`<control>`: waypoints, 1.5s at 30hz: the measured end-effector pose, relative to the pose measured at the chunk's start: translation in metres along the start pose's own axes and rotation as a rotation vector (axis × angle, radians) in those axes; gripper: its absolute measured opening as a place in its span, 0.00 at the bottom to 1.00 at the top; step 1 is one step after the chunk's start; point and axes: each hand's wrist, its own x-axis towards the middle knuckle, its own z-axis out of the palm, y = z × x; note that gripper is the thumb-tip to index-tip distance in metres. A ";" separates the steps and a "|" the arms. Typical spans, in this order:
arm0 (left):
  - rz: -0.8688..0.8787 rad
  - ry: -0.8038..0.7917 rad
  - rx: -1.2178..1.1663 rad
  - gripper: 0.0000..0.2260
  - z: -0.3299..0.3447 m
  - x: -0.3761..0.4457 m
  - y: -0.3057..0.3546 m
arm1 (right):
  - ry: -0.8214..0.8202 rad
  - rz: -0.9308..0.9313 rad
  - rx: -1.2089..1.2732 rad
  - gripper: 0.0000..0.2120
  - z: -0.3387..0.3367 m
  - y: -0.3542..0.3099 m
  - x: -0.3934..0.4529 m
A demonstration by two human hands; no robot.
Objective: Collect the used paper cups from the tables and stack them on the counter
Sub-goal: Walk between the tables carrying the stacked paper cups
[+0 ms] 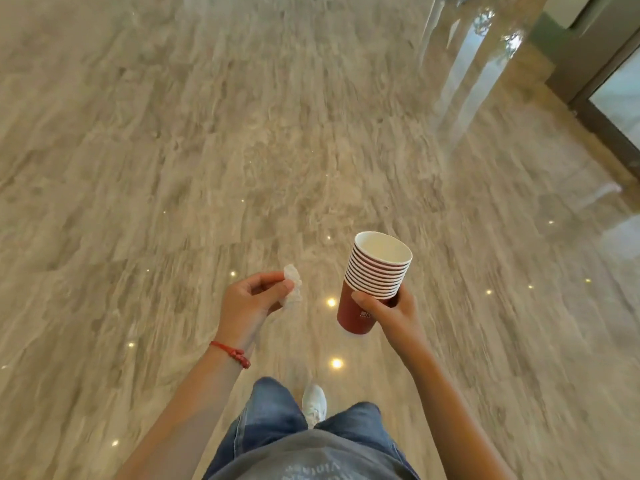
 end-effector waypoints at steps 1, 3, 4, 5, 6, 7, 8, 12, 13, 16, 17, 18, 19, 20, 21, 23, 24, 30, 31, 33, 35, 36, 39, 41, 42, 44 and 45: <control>0.004 -0.001 0.002 0.07 0.008 0.021 0.009 | 0.001 -0.006 0.003 0.16 0.000 -0.007 0.024; -0.003 -0.001 -0.002 0.07 0.021 0.063 0.024 | 0.009 -0.007 0.005 0.16 0.001 -0.014 0.069; -0.011 0.000 -0.006 0.07 0.027 0.084 0.031 | 0.011 -0.002 0.008 0.17 0.001 -0.018 0.091; -0.013 0.002 -0.007 0.08 0.034 0.107 0.038 | 0.010 -0.003 0.007 0.16 0.002 -0.022 0.115; -0.011 0.001 -0.001 0.09 0.040 0.132 0.045 | 0.012 -0.005 0.002 0.16 0.004 -0.025 0.140; -0.009 -0.002 0.008 0.09 0.046 0.159 0.051 | 0.020 -0.005 0.000 0.16 0.005 -0.026 0.167; -0.010 -0.006 0.017 0.09 0.052 0.185 0.058 | 0.033 -0.003 0.002 0.16 0.007 -0.029 0.194; -0.010 -0.028 0.011 0.07 0.075 0.296 0.100 | 0.077 -0.013 0.008 0.16 0.017 -0.054 0.307; -0.012 -0.034 0.018 0.07 0.081 0.325 0.112 | 0.090 -0.012 0.010 0.16 0.020 -0.062 0.335; -0.002 -0.052 0.043 0.07 0.103 0.409 0.152 | 0.105 -0.023 -0.001 0.17 0.027 -0.090 0.418; 0.003 -0.058 0.044 0.07 0.110 0.436 0.166 | 0.104 -0.032 -0.009 0.17 0.028 -0.100 0.444; 0.004 -0.063 0.045 0.07 0.118 0.461 0.177 | 0.103 -0.038 -0.010 0.17 0.028 -0.107 0.470; 0.000 -0.067 0.048 0.07 0.125 0.485 0.188 | 0.105 -0.037 -0.003 0.17 0.028 -0.114 0.493; -0.007 -0.074 0.051 0.07 0.133 0.507 0.197 | 0.114 -0.028 0.005 0.17 0.026 -0.119 0.515; -0.017 -0.083 0.054 0.06 0.141 0.529 0.205 | 0.128 -0.019 0.005 0.18 0.025 -0.123 0.536; -0.041 -0.098 0.055 0.06 0.160 0.572 0.217 | 0.145 -0.002 0.002 0.18 0.018 -0.127 0.580; -0.052 -0.102 0.057 0.06 0.172 0.595 0.222 | 0.149 0.011 0.004 0.18 0.015 -0.128 0.603; -0.068 -0.098 0.039 0.06 0.245 0.739 0.256 | 0.168 0.034 -0.008 0.14 -0.010 -0.145 0.763; -0.067 -0.087 0.044 0.06 0.258 0.763 0.263 | 0.158 0.031 -0.011 0.14 -0.015 -0.151 0.792; -0.067 -0.071 0.054 0.06 0.281 0.807 0.281 | 0.145 0.041 -0.005 0.14 -0.026 -0.167 0.849; -0.054 -0.074 0.041 0.05 0.305 0.850 0.303 | 0.142 0.036 -0.010 0.15 -0.035 -0.186 0.904; -0.049 -0.071 0.036 0.05 0.315 0.871 0.313 | 0.133 0.031 -0.011 0.15 -0.038 -0.196 0.930; -0.047 -0.060 0.029 0.05 0.341 0.926 0.349 | 0.114 0.028 -0.002 0.16 -0.044 -0.230 1.000; -0.055 -0.060 0.023 0.05 0.354 0.963 0.367 | 0.116 0.037 -0.001 0.16 -0.044 -0.243 1.044; -0.058 -0.059 0.022 0.05 0.360 0.983 0.374 | 0.112 0.039 0.000 0.15 -0.042 -0.247 1.067; -0.055 -0.060 0.020 0.05 0.372 1.030 0.387 | 0.099 0.034 -0.003 0.15 -0.037 -0.255 1.116; -0.052 -0.059 0.022 0.05 0.378 1.056 0.394 | 0.094 0.030 -0.007 0.15 -0.033 -0.257 1.141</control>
